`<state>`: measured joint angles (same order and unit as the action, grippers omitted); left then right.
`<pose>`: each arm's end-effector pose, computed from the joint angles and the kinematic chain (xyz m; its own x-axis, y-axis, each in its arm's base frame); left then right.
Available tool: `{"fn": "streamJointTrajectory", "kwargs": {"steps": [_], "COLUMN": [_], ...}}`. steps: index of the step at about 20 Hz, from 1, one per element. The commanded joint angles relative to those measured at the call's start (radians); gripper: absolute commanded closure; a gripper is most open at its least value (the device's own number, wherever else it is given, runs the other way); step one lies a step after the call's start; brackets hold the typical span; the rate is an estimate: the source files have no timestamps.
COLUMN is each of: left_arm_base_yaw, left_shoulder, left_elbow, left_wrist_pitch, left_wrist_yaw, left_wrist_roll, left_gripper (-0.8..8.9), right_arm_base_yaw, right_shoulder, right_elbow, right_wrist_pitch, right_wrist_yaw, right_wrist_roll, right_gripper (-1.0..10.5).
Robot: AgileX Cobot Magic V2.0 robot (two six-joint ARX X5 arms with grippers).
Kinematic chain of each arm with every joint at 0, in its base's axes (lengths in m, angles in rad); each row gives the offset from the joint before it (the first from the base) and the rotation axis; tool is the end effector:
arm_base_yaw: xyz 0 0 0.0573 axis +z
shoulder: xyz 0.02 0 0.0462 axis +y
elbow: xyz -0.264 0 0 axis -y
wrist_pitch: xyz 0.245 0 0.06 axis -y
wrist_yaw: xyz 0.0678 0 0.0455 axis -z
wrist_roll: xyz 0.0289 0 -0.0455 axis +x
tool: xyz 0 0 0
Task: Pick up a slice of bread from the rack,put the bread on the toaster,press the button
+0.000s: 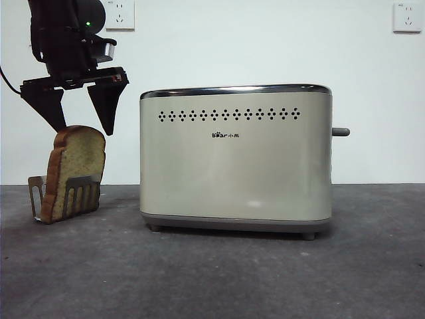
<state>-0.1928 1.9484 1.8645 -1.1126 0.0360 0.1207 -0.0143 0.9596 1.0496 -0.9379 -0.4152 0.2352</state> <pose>0.3942 -0.0780 0.2982 0.3517 -0.1053 -0.9302 0.3129 0.9497 0.0108 0.1696 0.0092 0.3308 0.6111 0.3947 -0.6862 -0.0720 0.8910 0.4483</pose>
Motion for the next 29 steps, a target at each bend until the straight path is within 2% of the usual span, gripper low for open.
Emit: {"fn": "streamJointTrajectory", "kwargs": {"steps": [1,6,10,13,15,23,29], "left_arm_base_yaw": [-0.003,-0.003,-0.003,-0.003,-0.003,0.005,0.006], "left_shoulder": [0.023,0.028,0.048,0.051,0.051,0.042,0.041], "left_elbow": [-0.002,-0.002,-0.002,-0.002,-0.002,0.032,0.214], "left_wrist_pitch": [0.003,0.005,0.003,0.01,0.019,-0.009,-0.107], "left_wrist_yaw": [-0.003,-0.002,-0.003,-0.003,-0.003,-0.004,-0.058], "left_wrist_roll": [0.01,0.011,0.011,0.011,0.013,0.014,0.011], "left_gripper": [4.51,5.99,6.16,7.59,8.17,8.18,8.18], "right_arm_base_yaw": [0.001,0.001,0.001,0.001,0.001,0.001,0.001], "right_shoulder": [0.0,0.0,0.0,0.0,0.0,0.0,0.0], "right_elbow": [0.003,0.003,0.003,0.003,0.003,0.003,0.003], "right_wrist_pitch": [-0.011,-0.037,-0.038,-0.038,-0.037,-0.038,-0.047], "right_wrist_yaw": [0.003,0.004,0.004,0.005,0.008,0.05,0.05], "right_wrist_roll": [-0.027,-0.059,-0.059,-0.059,-0.059,-0.058,-0.058], "right_gripper": [9.5,9.5,9.5,9.5,9.5,9.5,9.5]}}
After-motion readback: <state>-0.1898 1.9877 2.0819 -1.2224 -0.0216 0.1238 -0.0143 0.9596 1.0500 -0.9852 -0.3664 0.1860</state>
